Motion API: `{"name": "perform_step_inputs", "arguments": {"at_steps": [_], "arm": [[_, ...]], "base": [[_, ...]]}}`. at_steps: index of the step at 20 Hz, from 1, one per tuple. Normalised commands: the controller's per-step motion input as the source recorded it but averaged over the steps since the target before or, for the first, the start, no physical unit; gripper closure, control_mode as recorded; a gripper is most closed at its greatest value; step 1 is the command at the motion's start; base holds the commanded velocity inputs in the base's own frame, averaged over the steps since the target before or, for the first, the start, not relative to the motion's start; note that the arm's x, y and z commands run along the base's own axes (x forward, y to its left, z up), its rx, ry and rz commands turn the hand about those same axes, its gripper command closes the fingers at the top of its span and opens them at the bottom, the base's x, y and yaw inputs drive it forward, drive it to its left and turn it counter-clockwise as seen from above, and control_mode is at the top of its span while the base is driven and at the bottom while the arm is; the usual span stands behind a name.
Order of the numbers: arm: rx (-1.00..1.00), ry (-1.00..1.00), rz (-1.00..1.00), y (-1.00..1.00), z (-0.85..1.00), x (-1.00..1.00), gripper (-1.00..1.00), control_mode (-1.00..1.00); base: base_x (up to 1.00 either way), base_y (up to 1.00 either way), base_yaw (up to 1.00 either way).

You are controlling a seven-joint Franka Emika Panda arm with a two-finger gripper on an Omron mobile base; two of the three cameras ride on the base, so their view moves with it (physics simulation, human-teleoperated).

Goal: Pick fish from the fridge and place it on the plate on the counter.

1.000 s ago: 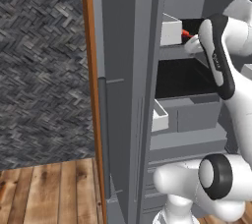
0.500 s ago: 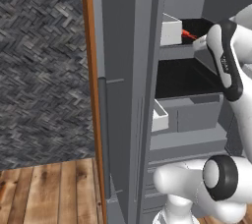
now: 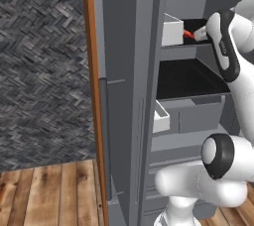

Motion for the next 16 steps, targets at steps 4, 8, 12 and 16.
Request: {"name": "perform_step_inputs", "arguments": {"at_steps": [4, 8, 12, 16], "arm": [[0.0, 0.0, 0.0, -0.03, 0.06, 0.42, -1.0, -1.0], [0.0, 0.0, 0.0, 0.0, 0.0, 0.44, -1.0, -1.0], [0.0, 0.0, 0.0, 0.0, -0.12, 0.5, -1.0, -1.0], [0.0, 0.01, 0.02, 0.0, -0.15, 0.45, -1.0, -1.0]], "base": [[0.0, 0.0, 0.0], [0.0, 0.0, 0.0], [0.0, 0.0, 0.0], [0.0, 0.0, 0.0]]}}
